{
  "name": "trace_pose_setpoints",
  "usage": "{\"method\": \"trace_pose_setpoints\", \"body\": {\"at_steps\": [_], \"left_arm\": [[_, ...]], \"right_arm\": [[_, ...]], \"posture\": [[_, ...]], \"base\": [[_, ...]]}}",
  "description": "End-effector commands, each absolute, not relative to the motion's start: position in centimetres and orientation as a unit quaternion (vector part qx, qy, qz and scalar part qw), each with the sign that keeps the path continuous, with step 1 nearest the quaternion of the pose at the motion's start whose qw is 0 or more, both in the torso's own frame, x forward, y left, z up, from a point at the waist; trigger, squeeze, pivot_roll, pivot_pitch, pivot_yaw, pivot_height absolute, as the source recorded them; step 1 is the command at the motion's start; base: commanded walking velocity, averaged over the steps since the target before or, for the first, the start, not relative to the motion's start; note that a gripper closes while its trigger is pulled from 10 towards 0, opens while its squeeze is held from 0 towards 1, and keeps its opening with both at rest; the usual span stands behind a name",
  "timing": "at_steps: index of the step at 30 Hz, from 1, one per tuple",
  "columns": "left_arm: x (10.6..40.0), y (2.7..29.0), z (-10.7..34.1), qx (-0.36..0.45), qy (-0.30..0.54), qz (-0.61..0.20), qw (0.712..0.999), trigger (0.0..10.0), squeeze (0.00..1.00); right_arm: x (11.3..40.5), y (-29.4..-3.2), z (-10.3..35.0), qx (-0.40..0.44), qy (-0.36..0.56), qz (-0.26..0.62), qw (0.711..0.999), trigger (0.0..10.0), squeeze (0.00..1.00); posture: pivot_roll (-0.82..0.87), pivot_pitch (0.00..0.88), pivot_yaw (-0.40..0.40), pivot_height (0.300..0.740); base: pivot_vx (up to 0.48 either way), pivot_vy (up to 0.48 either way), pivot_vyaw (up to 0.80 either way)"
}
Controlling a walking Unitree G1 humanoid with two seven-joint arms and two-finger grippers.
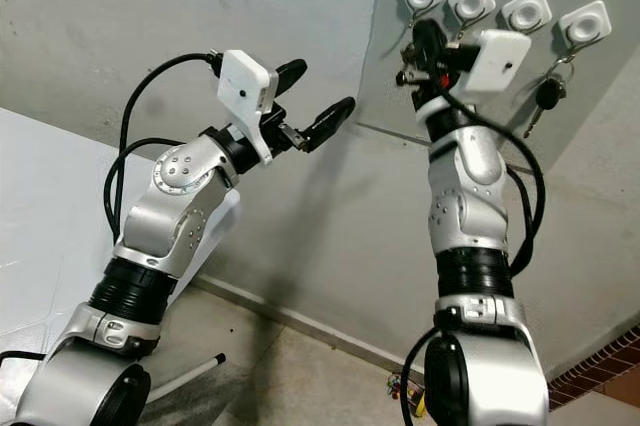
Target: Hang keys on a hook
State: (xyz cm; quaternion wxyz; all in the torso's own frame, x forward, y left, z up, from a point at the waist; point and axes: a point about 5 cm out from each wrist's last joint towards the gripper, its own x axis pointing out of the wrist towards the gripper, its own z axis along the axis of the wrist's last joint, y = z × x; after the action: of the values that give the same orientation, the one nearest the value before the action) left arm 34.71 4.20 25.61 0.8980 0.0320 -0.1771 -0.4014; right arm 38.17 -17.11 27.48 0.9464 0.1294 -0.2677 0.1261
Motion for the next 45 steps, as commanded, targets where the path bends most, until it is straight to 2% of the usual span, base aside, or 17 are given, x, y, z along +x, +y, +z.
{"method": "trace_pose_setpoints", "body": {"at_steps": [1, 16, 36, 45], "left_arm": [[34.7, 3.8, 26.2, 0.038, -0.187, -0.411, 0.892, 10.0, 0.00], [34.8, 4.1, 26.3, 0.034, -0.189, -0.404, 0.894, 10.0, 0.00], [34.8, 4.0, 26.2, 0.033, -0.187, -0.403, 0.895, 10.0, 0.00], [34.8, 4.0, 26.2, 0.034, -0.188, -0.402, 0.895, 10.0, 0.00]], "right_arm": [[38.3, -17.2, 28.3, 0.144, -0.281, 0.129, 0.940, 10.0, 0.00], [39.8, -16.7, 28.8, 0.181, -0.273, 0.140, 0.934, 10.0, 0.00], [40.7, -17.6, 28.5, 0.265, -0.262, 0.110, 0.921, 10.0, 0.00], [41.0, -17.7, 27.3, 0.334, -0.234, 0.103, 0.907, 10.0, 0.00]], "posture": [[0.01, 0.000, -0.037, 0.711], [0.02, 0.000, -0.045, 0.711], [0.02, 0.000, -0.045, 0.711], [0.02, 0.000, -0.042, 0.711]], "base": [[0.000, 0.000, 0.00], [0.000, 0.000, 0.00], [0.000, 0.000, 0.00], [0.000, 0.000, 0.00]]}}
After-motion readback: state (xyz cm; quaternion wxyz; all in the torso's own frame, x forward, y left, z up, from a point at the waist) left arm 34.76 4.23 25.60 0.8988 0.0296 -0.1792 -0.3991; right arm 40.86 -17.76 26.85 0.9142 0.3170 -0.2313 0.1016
